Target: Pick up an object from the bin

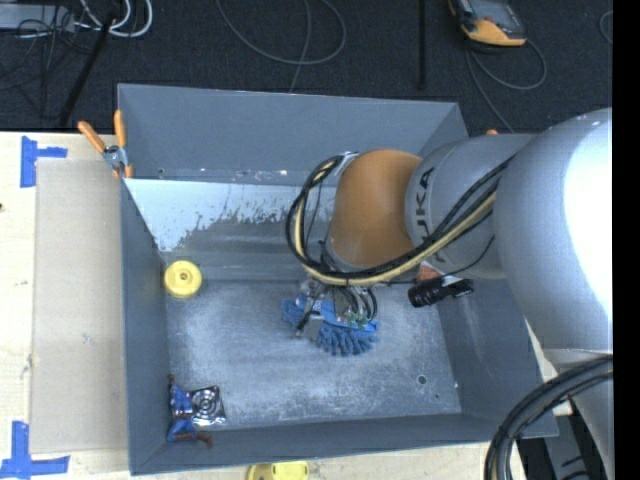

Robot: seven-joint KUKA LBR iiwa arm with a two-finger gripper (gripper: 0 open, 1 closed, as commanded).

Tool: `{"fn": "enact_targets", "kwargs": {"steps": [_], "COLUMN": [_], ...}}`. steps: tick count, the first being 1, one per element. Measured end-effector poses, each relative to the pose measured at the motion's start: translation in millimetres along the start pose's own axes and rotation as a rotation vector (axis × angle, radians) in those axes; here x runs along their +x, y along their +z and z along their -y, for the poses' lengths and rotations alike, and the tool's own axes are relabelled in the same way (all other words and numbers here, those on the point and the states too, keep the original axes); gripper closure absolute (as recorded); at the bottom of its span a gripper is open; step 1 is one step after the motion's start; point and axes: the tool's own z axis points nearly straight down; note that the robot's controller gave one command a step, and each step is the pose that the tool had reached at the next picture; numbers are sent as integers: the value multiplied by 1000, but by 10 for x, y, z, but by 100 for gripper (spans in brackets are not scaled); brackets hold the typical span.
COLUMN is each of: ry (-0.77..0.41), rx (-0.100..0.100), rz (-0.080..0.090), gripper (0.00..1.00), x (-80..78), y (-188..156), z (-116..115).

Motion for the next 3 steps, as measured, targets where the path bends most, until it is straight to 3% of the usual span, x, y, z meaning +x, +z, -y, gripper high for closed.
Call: {"fn": "enact_targets", "kwargs": {"steps": [2,3], "ry": [0,-6], "rx": [0,0], "rz": [-1,2], "gripper": [100,100], "x": [2,18], "y": [-8,-476], "z": [3,27]}}
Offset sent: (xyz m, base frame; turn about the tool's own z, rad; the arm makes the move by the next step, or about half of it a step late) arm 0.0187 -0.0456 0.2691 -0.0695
